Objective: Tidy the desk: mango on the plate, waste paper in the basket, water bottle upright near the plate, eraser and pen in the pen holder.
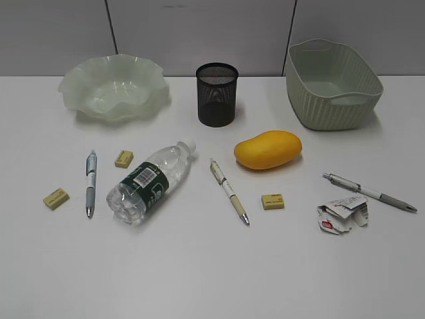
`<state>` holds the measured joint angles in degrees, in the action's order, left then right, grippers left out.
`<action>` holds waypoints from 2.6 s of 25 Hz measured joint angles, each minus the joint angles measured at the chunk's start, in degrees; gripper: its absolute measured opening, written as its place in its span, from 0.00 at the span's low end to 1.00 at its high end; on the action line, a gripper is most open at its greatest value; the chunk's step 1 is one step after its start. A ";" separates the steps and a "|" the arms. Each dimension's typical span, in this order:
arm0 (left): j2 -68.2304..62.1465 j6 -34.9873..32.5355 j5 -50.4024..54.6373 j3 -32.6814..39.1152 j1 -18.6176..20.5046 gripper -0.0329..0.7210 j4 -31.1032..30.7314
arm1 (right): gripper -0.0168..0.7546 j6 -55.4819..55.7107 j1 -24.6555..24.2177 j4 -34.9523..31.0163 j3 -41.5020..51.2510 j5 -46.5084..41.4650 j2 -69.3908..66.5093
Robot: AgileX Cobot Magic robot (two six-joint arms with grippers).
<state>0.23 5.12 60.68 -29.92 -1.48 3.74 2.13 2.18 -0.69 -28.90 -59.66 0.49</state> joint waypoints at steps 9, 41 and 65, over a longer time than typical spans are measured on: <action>-15.80 -2.71 -7.29 -8.03 0.00 0.82 0.04 | 0.68 0.00 0.00 0.00 0.00 0.00 0.00; -86.43 -15.43 -27.32 -39.27 -32.12 0.80 9.01 | 0.68 0.00 0.00 -0.03 0.00 0.00 0.00; -128.91 -30.90 -12.05 -80.20 -38.58 0.94 7.95 | 0.68 0.00 0.00 -0.03 0.00 0.00 0.00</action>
<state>-128.68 -25.78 48.63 -110.12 -40.06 11.69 2.13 2.18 -0.72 -28.90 -59.66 0.49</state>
